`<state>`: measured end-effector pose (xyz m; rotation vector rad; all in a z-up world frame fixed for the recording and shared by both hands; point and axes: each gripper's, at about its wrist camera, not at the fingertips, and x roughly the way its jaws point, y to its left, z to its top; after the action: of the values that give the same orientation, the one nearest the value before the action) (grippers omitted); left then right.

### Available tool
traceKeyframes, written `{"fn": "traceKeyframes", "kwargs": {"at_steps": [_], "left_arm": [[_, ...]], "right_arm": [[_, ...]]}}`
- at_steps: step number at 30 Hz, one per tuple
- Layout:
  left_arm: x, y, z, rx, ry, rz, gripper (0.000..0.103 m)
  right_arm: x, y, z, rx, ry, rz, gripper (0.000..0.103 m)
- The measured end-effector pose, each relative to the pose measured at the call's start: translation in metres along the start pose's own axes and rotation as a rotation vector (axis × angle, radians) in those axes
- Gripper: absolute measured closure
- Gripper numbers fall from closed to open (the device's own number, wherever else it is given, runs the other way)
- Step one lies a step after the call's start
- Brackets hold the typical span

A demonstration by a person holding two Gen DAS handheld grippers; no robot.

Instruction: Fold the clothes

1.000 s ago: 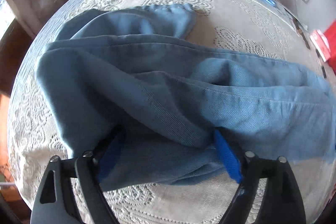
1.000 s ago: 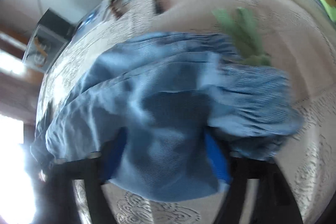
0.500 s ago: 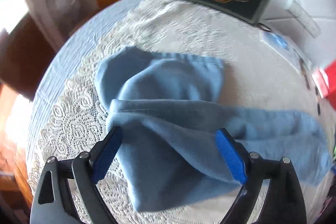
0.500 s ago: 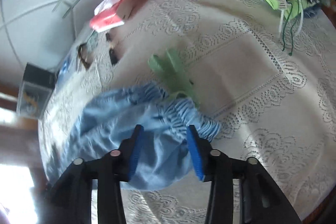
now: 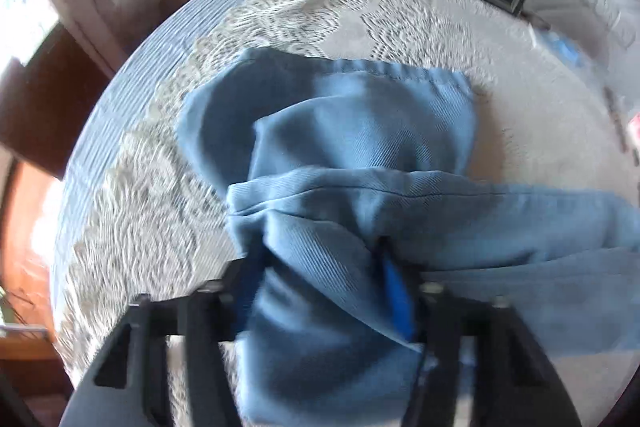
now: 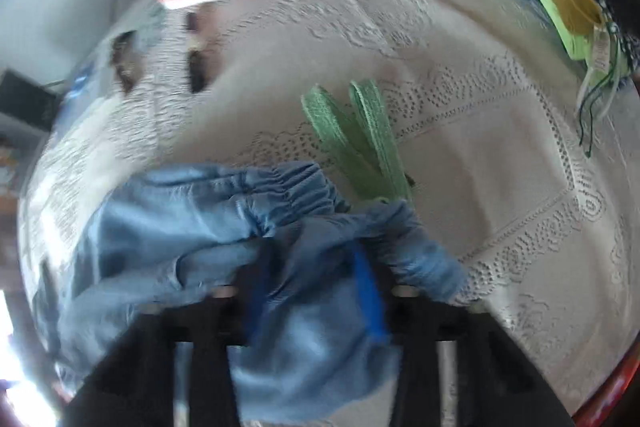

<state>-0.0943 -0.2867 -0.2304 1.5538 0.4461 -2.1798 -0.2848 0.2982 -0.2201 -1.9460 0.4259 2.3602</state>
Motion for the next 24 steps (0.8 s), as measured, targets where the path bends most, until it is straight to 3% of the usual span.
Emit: {"fn": "traceKeyframes", "kwargs": {"at_steps": [1,4,9,15,18,23,24], "left_arm": [[-0.006,0.007,-0.002,-0.022,0.004,-0.027,0.07],[-0.021,0.022,-0.017,-0.055,0.018,-0.078,0.081],[-0.03,0.038,-0.058,-0.055,0.059,-0.074,0.081],[-0.028,0.047,-0.088,-0.069,0.119,-0.066,0.079],[-0.041,0.049,-0.084,-0.092,0.081,-0.036,0.053],[-0.081,0.059,-0.067,-0.116,-0.068,-0.044,0.014],[-0.082,0.06,-0.064,-0.12,-0.075,-0.04,0.013]], "right_arm": [[-0.008,-0.007,-0.006,0.004,-0.005,0.037,0.101],[-0.032,-0.027,-0.032,0.001,-0.032,0.103,0.101],[-0.06,-0.069,-0.089,0.011,-0.044,0.158,0.101],[-0.042,-0.109,-0.136,0.06,0.04,0.179,0.101],[-0.041,-0.118,-0.141,0.098,0.032,0.209,0.093],[-0.065,-0.135,-0.127,0.136,-0.059,0.212,0.073],[-0.067,-0.136,-0.124,0.136,-0.066,0.205,0.07]]}}
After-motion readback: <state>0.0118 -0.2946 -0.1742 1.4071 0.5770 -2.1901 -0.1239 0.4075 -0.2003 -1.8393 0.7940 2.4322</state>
